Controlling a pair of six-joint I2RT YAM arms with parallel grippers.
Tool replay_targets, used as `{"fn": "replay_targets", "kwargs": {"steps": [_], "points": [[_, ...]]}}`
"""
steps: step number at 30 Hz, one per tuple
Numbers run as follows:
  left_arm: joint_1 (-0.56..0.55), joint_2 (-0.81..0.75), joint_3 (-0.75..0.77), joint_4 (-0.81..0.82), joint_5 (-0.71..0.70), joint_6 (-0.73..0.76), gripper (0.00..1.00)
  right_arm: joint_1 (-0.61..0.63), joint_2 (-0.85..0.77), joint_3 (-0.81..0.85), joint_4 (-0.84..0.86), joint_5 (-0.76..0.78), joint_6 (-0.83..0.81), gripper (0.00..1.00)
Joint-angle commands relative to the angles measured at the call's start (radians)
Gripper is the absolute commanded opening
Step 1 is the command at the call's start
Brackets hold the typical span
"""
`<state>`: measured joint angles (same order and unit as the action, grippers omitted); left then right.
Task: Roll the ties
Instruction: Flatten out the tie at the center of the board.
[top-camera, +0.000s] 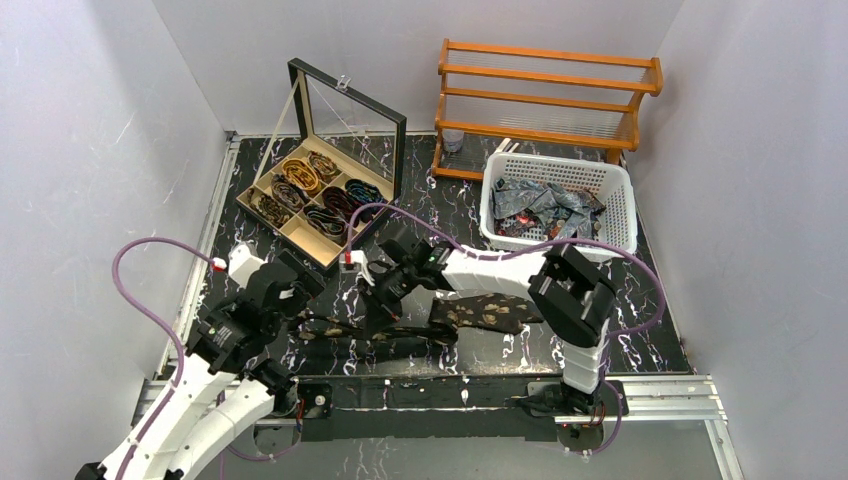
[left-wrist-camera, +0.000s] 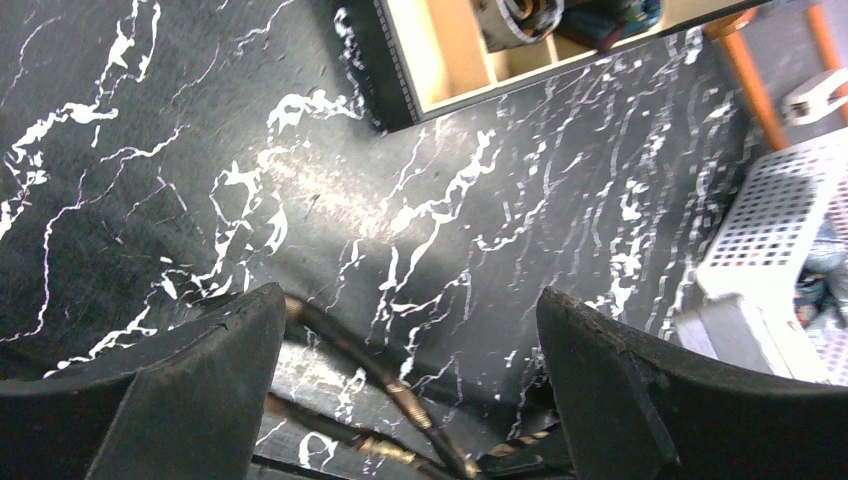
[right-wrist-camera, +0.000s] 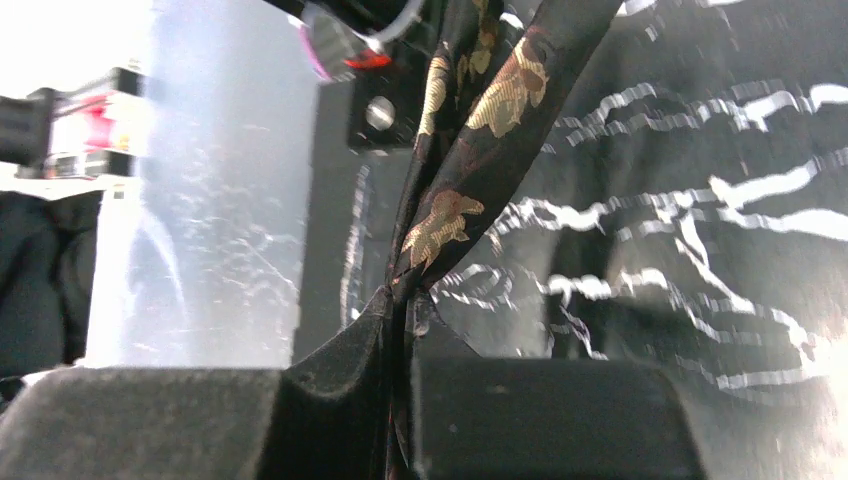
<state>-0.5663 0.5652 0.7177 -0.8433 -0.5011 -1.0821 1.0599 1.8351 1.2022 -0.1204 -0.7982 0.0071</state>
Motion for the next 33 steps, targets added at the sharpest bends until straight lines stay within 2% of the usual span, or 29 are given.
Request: {"fn": "replay_targets", "kwargs": {"steps": [1, 5, 8, 9, 11, 14, 16, 18, 21, 22, 23, 26, 28, 30, 33], "points": [[-0.003, -0.040, 0.058, -0.060, -0.063, 0.006, 0.93, -0.008, 0.094, 0.141, 0.039, -0.278, 0.115, 0.11], [-0.003, -0.056, 0.055, -0.066, -0.061, 0.014, 0.94, -0.054, 0.270, 0.319, -0.086, -0.219, 0.139, 0.14], [-0.003, -0.047, 0.046, -0.060, -0.041, 0.024, 0.94, -0.096, 0.365, 0.462, -0.224, -0.102, 0.142, 0.30], [-0.003, -0.041, 0.043, -0.059, -0.034, 0.026, 0.94, -0.107, 0.375, 0.488, -0.247, -0.075, 0.139, 0.36], [-0.003, -0.033, 0.033, -0.055, -0.027, 0.028, 0.95, -0.129, 0.366, 0.514, -0.259, -0.008, 0.153, 0.41], [-0.002, -0.029, 0.008, -0.030, -0.013, 0.032, 0.96, -0.158, 0.286, 0.502, -0.274, 0.064, 0.147, 0.54], [-0.003, -0.024, -0.013, -0.001, 0.013, 0.047, 0.97, -0.170, 0.184, 0.427, -0.260, 0.166, 0.141, 0.60], [-0.003, -0.015, -0.043, 0.047, 0.068, 0.085, 0.97, -0.173, 0.040, 0.297, -0.224, 0.335, 0.152, 0.66], [-0.003, 0.016, -0.093, 0.170, 0.202, 0.204, 0.98, -0.186, -0.212, 0.007, -0.125, 0.632, 0.262, 0.86], [-0.003, 0.041, -0.112, 0.219, 0.263, 0.238, 0.98, -0.195, -0.326, -0.093, -0.098, 0.695, 0.309, 0.95], [-0.003, 0.067, -0.131, 0.259, 0.316, 0.264, 0.98, -0.203, -0.407, -0.182, -0.085, 0.752, 0.361, 0.98], [-0.004, 0.160, -0.161, 0.339, 0.441, 0.295, 0.95, -0.238, -0.591, -0.375, -0.173, 0.893, 0.562, 0.99], [-0.006, 0.207, -0.173, 0.370, 0.489, 0.304, 0.94, -0.260, -0.671, -0.447, -0.267, 0.915, 0.673, 0.99], [-0.007, 0.230, -0.175, 0.372, 0.501, 0.311, 0.94, -0.267, -0.723, -0.512, -0.308, 0.902, 0.749, 0.94], [-0.008, 0.248, -0.164, 0.370, 0.531, 0.304, 0.94, -0.269, -0.737, -0.593, -0.277, 0.773, 0.790, 0.80]]}}
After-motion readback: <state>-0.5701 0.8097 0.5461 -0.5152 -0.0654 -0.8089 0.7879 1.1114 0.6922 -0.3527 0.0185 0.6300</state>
